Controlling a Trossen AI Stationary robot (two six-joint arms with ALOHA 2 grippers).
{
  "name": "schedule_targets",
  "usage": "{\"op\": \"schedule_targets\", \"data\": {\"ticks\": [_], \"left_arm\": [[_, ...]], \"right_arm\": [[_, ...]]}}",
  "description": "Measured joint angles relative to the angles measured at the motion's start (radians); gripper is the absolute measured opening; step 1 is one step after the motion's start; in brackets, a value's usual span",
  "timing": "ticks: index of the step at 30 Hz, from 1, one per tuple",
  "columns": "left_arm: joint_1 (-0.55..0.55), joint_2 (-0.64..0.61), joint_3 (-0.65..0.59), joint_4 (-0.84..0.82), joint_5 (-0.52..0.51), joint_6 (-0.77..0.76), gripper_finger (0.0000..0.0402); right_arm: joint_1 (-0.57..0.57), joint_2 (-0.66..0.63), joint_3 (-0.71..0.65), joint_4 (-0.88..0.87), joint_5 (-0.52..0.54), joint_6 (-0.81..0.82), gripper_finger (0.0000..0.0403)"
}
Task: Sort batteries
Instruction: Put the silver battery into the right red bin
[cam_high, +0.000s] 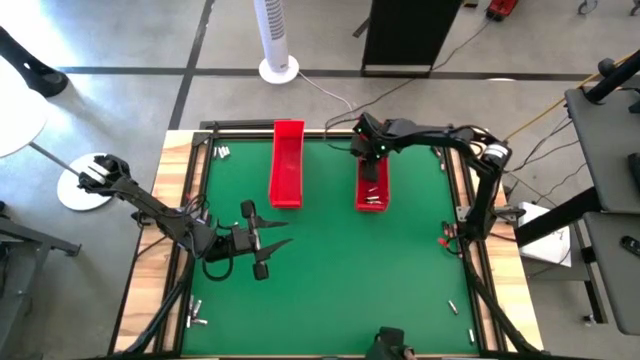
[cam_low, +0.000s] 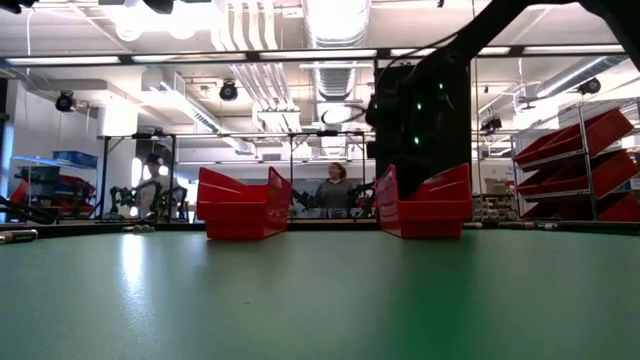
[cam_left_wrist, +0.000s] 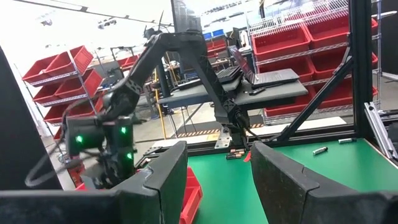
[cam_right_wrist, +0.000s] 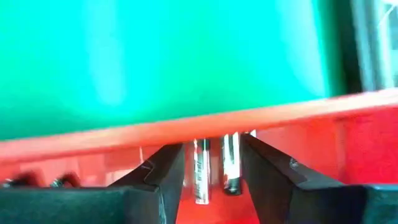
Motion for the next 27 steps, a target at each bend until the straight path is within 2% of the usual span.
{"op": "schedule_targets", "data": {"ticks": [9, 16, 22, 27], "left_arm": [[0.000, 0.000, 0.000, 0.000, 0.000, 0.000, 0.0158], [0.000, 0.000, 0.000, 0.000, 0.000, 0.000, 0.0158], [0.000, 0.000, 0.000, 0.000, 0.000, 0.000, 0.0158], [0.000, 0.000, 0.000, 0.000, 0.000, 0.000, 0.0158]], "right_arm": [[0.029, -0.102, 0.102, -0.157, -0.009, 0.025, 0.0162], [0.050, -0.281, 0.111, -0.263, -0.002, 0.097, 0.0150], [0.091, -0.491, 0.057, -0.353, 0.017, 0.221, 0.0145], [0.198, -0.665, -0.071, -0.371, 0.017, 0.388, 0.0160]]}}
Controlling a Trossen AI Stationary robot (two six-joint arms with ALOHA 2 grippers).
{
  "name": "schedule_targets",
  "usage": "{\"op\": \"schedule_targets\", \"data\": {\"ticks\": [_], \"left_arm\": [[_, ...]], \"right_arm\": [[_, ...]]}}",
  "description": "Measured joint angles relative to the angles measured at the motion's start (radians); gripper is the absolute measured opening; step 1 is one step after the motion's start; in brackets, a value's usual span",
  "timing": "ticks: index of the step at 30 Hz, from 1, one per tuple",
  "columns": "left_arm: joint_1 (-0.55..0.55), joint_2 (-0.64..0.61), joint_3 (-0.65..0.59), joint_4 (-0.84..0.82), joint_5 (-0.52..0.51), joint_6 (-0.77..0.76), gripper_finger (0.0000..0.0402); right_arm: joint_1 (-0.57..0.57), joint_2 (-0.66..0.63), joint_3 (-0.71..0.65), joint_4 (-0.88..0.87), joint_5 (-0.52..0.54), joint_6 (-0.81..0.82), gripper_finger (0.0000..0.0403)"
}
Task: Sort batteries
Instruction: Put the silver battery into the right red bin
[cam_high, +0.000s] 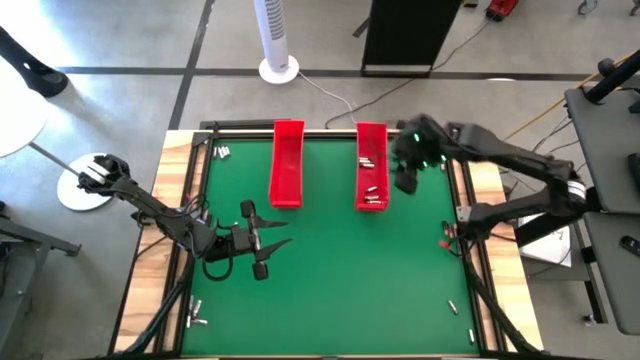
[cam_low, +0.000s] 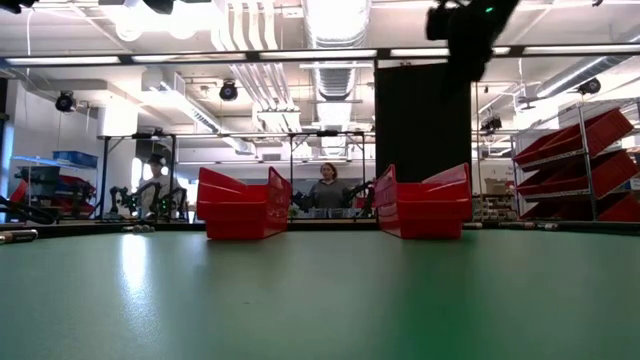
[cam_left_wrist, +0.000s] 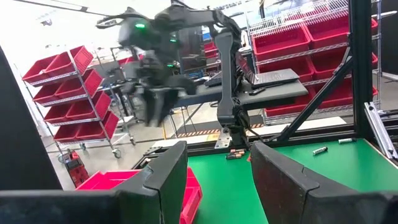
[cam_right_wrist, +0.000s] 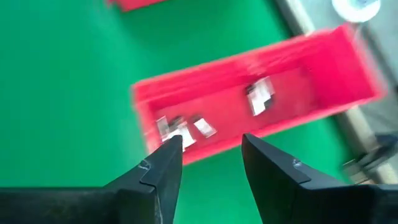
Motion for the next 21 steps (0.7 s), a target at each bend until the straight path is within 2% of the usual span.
{"op": "schedule_targets", "data": {"ticks": [7, 11, 16, 21], "left_arm": [[0.000, 0.000, 0.000, 0.019, 0.000, -0.007, 0.0158], [0.000, 0.000, 0.000, 0.023, 0.000, -0.007, 0.0158], [0.000, 0.000, 0.000, 0.031, 0.000, -0.007, 0.0158], [0.000, 0.000, 0.000, 0.034, 0.000, -0.006, 0.0158]], "right_arm": [[0.165, -0.165, -0.249, -0.028, 0.027, 0.302, 0.0188], [0.254, -0.196, -0.365, -0.027, 0.031, 0.386, 0.0194], [0.408, -0.163, -0.400, -0.018, 0.129, 0.479, 0.0192], [0.553, -0.106, -0.400, 0.015, 0.148, 0.597, 0.0192]]}}
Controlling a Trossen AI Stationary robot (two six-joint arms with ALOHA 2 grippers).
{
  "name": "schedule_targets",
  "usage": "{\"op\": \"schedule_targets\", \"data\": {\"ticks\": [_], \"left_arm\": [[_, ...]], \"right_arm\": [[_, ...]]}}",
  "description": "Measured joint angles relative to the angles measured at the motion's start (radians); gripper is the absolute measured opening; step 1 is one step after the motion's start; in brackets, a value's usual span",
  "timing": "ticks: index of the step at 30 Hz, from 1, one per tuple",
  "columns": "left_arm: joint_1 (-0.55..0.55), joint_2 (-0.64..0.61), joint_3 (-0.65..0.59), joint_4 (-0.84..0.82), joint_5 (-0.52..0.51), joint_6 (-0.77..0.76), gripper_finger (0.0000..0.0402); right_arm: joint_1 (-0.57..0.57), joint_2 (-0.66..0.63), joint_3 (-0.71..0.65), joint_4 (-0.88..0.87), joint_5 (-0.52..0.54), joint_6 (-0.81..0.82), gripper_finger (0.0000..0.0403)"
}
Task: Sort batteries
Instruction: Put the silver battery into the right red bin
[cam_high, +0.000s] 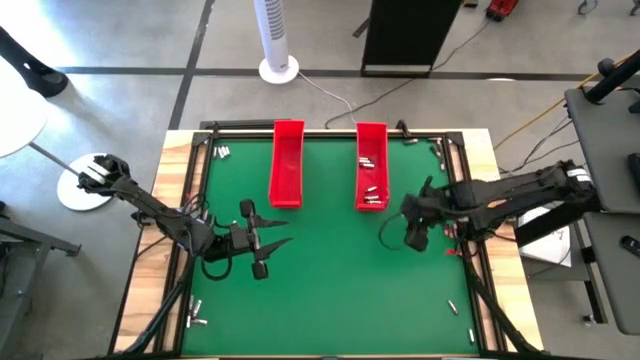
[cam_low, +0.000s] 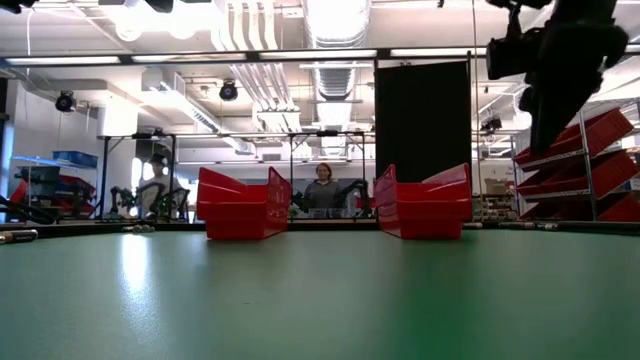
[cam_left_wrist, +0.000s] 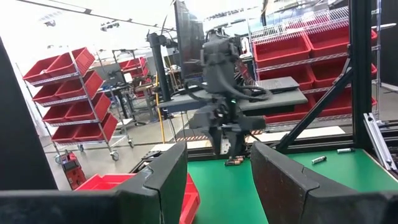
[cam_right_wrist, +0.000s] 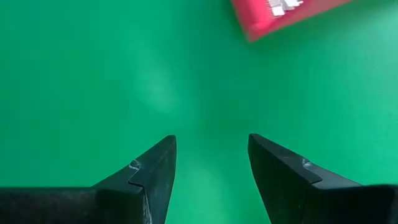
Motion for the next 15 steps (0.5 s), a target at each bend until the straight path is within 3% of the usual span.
{"op": "schedule_targets", "data": {"ticks": [15], "left_arm": [[0.001, 0.003, 0.000, 0.017, 0.000, 0.000, 0.0158]], "right_arm": [[0.485, 0.212, 0.105, 0.050, 0.034, 0.574, 0.0167]]}}
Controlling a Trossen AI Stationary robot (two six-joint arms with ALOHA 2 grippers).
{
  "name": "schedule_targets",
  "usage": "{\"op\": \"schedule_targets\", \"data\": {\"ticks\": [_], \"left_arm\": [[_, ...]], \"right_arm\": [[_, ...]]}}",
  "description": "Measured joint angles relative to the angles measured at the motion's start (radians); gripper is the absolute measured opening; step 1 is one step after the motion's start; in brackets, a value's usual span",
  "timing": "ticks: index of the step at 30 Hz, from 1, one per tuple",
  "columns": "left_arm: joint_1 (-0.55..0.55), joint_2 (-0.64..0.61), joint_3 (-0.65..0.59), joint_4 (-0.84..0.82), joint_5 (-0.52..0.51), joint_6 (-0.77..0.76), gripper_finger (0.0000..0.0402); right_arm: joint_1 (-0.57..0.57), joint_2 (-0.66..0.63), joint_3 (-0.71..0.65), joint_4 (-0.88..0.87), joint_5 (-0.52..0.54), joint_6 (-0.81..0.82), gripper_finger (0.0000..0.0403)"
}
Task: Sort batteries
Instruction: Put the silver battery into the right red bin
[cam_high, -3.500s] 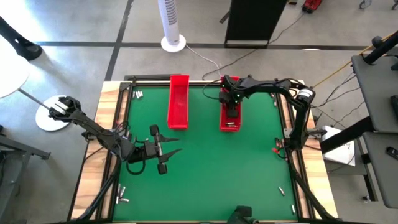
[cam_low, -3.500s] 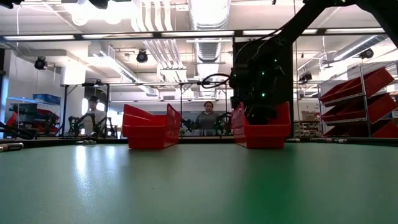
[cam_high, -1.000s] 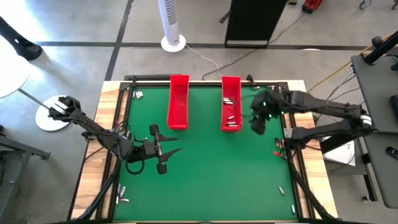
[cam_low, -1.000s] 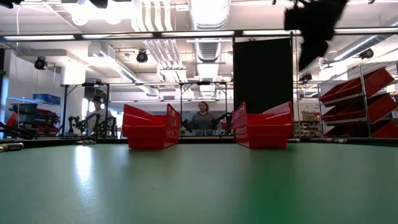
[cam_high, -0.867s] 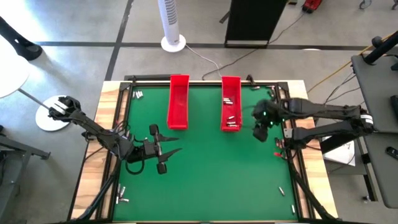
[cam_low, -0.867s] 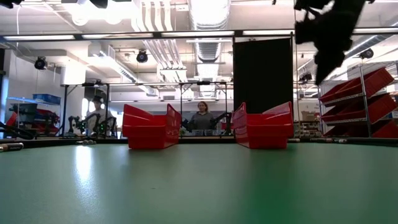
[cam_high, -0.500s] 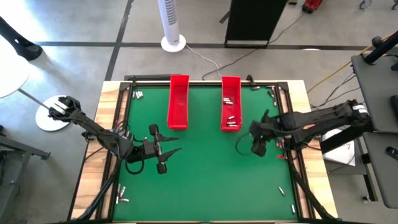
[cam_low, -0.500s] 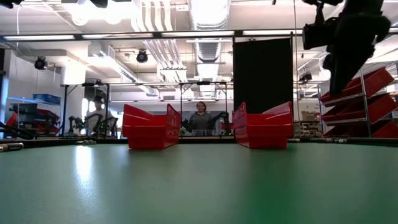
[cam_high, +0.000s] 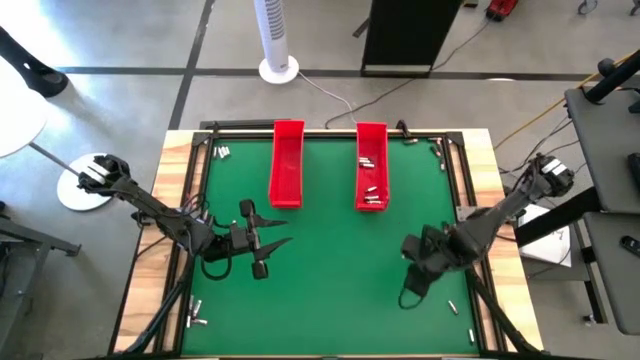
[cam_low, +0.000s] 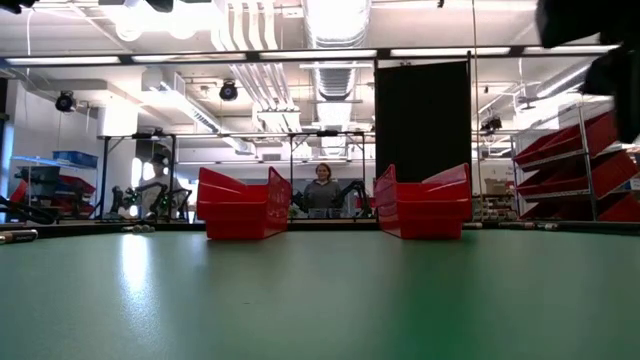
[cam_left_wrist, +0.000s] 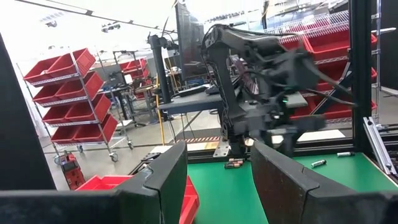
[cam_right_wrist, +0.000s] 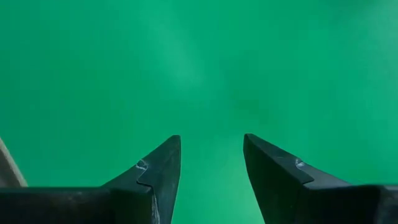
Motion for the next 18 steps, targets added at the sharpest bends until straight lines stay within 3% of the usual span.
{"op": "schedule_targets", "data": {"ticks": [5, 13, 18], "left_arm": [[0.001, 0.004, 0.000, 0.014, 0.000, -0.006, 0.0158], [0.001, 0.004, 0.000, 0.075, 0.000, -0.018, 0.0158], [0.001, 0.010, 0.000, 0.077, 0.000, -0.058, 0.0158]], "right_arm": [[0.140, 0.094, 0.035, 0.001, -0.013, 0.211, 0.0174], [0.308, 0.265, 0.106, -0.005, -0.145, 0.559, 0.0172], [0.372, 0.315, 0.101, -0.017, -0.219, 0.686, 0.0170]]}}
